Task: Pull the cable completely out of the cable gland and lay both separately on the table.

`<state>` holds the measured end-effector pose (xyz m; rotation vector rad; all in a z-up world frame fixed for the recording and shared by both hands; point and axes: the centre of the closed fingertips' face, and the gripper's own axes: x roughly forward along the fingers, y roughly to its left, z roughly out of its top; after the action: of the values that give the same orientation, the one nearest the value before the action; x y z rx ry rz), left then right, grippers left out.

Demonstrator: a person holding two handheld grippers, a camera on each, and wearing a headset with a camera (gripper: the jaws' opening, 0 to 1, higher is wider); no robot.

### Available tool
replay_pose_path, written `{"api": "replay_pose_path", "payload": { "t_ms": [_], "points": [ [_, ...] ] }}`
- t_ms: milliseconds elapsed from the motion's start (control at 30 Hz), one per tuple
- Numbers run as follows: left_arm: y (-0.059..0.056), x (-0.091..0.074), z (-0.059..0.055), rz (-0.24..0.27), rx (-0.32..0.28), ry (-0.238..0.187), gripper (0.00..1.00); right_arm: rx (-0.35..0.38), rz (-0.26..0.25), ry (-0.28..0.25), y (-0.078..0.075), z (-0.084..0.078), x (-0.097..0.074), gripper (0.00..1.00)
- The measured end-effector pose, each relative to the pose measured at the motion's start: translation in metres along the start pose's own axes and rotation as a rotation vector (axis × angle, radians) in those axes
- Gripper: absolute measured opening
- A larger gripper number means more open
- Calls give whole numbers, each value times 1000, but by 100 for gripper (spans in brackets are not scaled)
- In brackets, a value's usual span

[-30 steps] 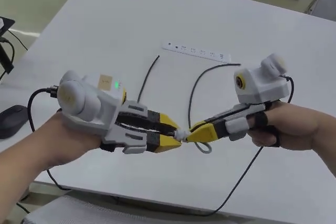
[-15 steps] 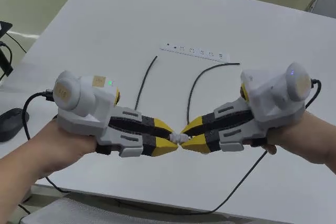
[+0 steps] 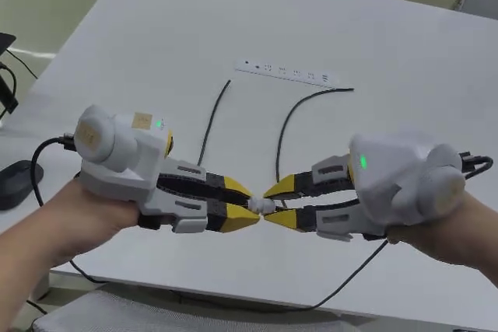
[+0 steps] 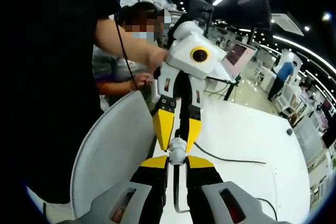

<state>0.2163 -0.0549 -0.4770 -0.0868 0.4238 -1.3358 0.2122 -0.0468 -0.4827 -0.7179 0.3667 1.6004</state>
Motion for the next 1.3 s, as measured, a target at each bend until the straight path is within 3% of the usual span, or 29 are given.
{"api": "replay_pose_path", "payload": {
  "t_ms": [67,167,267,300,367,467,567,600,633,700,767,900,933,1067,1233,1300],
  "points": [
    [0,0,-1,0,9,4,15,32,0,-3,-1,0,0,8],
    [0,-1,1,6,42,0,15,164,10,-56,-2,4,-4,9],
    [2,-3,3,22,81,-9,15,320,33,-103,-7,2,-10,17],
    [2,-3,4,25,92,-10,15,430,67,-151,-9,4,-13,20],
    [1,-2,5,26,125,-11,15,578,132,-195,-11,4,-16,26],
    [0,0,4,27,156,-5,15,842,307,-282,-13,4,-20,32],
    [0,1,3,31,172,4,15,960,439,-306,-10,2,-22,29],
    [-1,2,3,32,183,5,15,1015,514,-306,-6,2,-24,29],
    [-1,2,4,31,183,6,15,1023,538,-291,-4,-1,-23,29],
    [-3,4,5,30,195,7,15,1009,530,-288,-8,-8,-18,26],
    [-4,5,7,31,202,7,15,1059,604,-311,-5,-2,-21,25],
    [-6,7,9,34,212,11,15,1064,663,-338,-3,6,-24,23],
    [-7,8,9,32,217,13,15,1108,702,-345,-1,11,-25,21],
    [-10,11,11,31,237,17,15,1118,740,-304,6,8,-22,17],
    [-13,13,14,30,258,27,15,1169,806,-330,5,12,-28,14],
    [-13,13,15,32,263,24,15,1175,834,-299,11,10,-27,12]
  ]
}}
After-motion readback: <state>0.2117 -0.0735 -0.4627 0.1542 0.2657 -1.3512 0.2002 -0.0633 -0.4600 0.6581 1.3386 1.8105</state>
